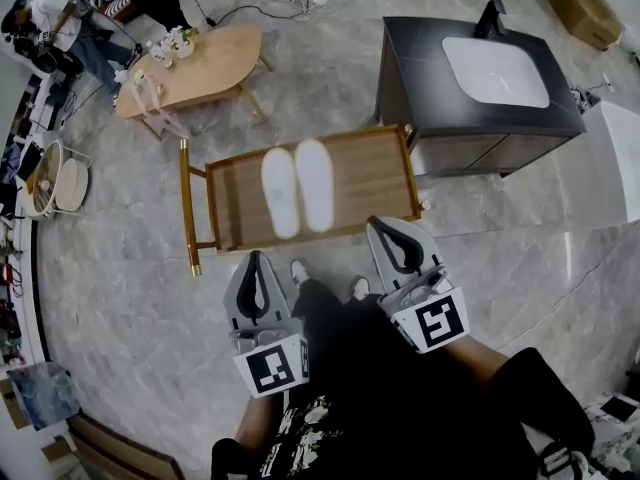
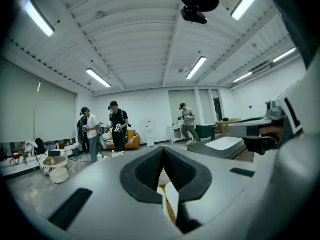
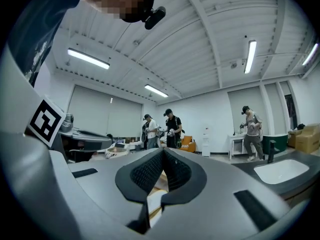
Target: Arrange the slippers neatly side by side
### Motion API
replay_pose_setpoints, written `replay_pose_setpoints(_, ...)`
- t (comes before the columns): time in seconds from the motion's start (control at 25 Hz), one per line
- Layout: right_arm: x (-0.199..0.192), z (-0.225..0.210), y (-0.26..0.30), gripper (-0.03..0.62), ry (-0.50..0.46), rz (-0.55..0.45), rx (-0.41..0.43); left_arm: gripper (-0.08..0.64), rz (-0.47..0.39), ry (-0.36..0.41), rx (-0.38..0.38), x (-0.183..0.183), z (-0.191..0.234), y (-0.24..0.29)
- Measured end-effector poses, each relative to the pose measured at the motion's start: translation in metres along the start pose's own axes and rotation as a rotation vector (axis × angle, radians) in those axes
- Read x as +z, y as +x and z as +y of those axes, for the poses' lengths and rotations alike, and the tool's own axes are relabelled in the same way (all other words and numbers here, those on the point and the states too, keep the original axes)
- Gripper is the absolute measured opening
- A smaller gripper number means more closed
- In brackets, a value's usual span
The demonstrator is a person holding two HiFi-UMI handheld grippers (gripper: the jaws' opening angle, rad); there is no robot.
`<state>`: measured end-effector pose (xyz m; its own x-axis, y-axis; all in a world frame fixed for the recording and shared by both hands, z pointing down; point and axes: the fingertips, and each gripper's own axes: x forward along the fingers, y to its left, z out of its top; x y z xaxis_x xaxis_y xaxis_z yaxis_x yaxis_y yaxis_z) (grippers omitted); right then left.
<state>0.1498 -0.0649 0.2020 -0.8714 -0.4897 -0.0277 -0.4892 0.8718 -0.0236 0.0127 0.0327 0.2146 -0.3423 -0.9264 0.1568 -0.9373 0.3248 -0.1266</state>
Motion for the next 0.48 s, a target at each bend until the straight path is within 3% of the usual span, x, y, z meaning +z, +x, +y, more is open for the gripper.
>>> replay_pose_setpoints(0.12,0.003,-0.011,-0.006,-0.002,-0.015,0.045,0.002,0.003,-0.015,-0.003,-0.005,0.009,-0.014,0.005)
replay_pose_setpoints(0.48,0.019,-0.025,-0.004,-0.002,-0.054,0.022,-0.007,0.003,-0.093,-0.022,-0.032,0.031,-0.035,0.023)
